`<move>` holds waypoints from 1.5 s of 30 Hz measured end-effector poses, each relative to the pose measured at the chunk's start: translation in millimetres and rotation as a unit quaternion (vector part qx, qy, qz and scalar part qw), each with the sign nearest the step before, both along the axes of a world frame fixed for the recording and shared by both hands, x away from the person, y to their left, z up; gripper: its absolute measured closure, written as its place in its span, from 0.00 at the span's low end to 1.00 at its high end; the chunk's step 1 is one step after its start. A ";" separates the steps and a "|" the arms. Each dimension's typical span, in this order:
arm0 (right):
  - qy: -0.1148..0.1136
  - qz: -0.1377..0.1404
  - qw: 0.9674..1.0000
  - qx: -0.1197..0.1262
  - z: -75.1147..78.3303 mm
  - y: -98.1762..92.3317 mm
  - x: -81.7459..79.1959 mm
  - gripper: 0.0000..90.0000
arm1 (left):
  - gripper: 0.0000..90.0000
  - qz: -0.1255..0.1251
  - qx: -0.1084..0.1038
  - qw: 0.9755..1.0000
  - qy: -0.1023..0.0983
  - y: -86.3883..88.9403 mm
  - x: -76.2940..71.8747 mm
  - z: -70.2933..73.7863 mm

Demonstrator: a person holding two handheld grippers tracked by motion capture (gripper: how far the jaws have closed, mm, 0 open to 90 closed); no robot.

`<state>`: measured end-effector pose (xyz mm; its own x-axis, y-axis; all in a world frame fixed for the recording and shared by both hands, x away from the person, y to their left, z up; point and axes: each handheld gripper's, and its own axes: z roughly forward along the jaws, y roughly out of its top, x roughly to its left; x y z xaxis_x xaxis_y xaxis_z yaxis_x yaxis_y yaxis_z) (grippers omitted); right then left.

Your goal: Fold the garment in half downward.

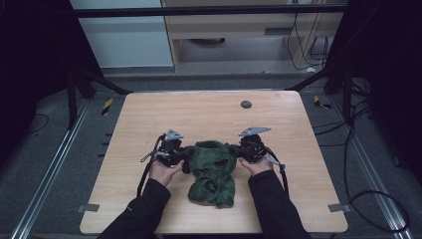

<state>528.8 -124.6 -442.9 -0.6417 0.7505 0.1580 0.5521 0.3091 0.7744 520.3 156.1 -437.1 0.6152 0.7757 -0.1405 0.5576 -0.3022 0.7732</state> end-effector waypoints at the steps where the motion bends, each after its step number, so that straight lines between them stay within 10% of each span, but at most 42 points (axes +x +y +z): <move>1: -0.004 0.002 1.000 0.001 2.3 -0.6 -1.7 0.98 | 0.95 -0.002 0.000 1.000 -0.002 0.4 -1.0 1.8; 17: -0.036 0.024 0.999 0.011 22.0 -2.3 -21.1 0.98 | 0.95 -0.024 -0.012 0.999 -0.031 4.4 -25.5 26.0; 45: -0.038 0.058 0.998 0.004 17.4 -8.3 -69.8 0.97 | 0.95 -0.058 0.000 0.998 -0.017 12.3 -72.9 18.8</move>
